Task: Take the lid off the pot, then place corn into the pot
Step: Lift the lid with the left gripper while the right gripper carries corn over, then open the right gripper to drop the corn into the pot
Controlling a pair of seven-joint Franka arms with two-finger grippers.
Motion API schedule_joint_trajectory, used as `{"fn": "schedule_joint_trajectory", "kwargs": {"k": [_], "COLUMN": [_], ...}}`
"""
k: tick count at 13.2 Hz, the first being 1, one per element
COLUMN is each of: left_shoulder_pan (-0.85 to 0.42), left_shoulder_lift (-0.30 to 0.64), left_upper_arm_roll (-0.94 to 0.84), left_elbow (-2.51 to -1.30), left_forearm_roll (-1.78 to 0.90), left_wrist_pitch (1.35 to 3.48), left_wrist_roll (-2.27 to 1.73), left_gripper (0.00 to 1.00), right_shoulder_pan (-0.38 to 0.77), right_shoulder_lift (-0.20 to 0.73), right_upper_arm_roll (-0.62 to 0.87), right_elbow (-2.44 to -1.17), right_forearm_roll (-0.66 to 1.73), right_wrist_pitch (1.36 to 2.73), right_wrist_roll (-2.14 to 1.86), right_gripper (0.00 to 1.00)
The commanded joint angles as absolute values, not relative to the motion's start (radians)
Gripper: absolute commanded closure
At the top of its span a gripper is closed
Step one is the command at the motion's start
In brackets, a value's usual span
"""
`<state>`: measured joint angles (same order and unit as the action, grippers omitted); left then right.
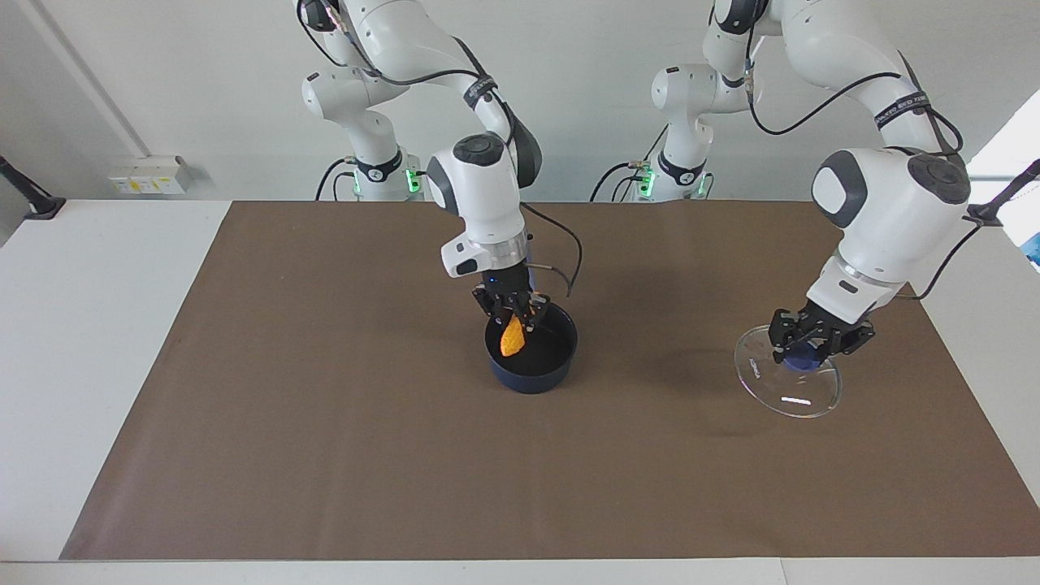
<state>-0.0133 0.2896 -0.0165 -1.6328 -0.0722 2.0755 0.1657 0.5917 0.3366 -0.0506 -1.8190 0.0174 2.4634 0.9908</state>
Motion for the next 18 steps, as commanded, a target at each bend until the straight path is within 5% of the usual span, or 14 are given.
{"fn": "schedule_joint_trajectory", "kwargs": {"k": [1,13,14,15,16,18], "left_shoulder_pan": [0.032,0.103,0.1,0.1,0.098,0.091], "left_shoulder_lift": [0.264,0.334,0.328,0.313,0.305,0.307], "left_upper_arm_roll": [-0.026,-0.026,-0.025,-0.026,-0.026,-0.026], "left_elbow": [-1.663,-1.779,-1.804,-1.833,-1.863,-1.893], "left_forearm_roll": [-0.094,-0.152,-0.152,-0.152,-0.152,-0.152], "left_wrist_pitch": [2.08,2.181,2.2,2.227,2.259,2.304], "left_wrist_roll": [0.26,0.403,0.399,0.397,0.397,0.397], "left_gripper": [0.99,1.0,1.0,1.0,1.0,1.0], "right_shoulder_pan": [0.612,0.594,0.598,0.601,0.601,0.598], "right_shoulder_lift": [0.379,0.434,0.434,0.433,0.434,0.43], "right_upper_arm_roll": [-0.049,-0.049,-0.049,-0.049,-0.049,-0.049], "right_elbow": [-1.798,-1.802,-1.804,-1.802,-1.798,-1.796], "right_forearm_roll": [0.011,0.026,0.025,0.026,0.026,0.028], "right_wrist_pitch": [2.514,2.566,2.566,2.568,2.568,2.568], "right_wrist_roll": [0.95,0.717,0.707,0.722,0.721,0.709], "right_gripper": [1.0,1.0,0.94,0.31,0.0,0.0]}}
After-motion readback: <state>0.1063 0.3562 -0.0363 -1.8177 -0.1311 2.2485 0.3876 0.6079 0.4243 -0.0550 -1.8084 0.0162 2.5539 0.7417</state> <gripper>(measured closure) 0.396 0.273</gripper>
